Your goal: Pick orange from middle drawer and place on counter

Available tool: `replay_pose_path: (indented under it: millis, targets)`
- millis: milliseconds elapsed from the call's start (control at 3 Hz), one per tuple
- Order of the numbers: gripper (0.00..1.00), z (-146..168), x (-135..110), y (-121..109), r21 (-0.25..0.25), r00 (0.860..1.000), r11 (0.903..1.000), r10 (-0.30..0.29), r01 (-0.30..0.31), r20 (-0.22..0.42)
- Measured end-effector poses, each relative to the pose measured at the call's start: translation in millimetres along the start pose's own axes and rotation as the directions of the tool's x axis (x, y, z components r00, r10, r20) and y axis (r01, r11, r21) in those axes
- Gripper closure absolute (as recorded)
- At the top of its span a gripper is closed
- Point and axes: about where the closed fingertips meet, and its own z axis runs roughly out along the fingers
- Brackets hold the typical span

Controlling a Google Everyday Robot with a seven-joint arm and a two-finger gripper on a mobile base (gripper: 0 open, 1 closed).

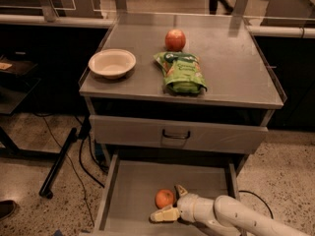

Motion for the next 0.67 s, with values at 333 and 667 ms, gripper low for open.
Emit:
replay_pose_path:
  millis: [333,667]
  targets:
    - [0.0,5.1,-1.2,-5.6,0.008,1.0,0.9998,0.018,-0.018,0.023]
    - [0.0,6.2,2.2,-7.8,0.019,0.999,0.9989,0.042,-0.043,0.034]
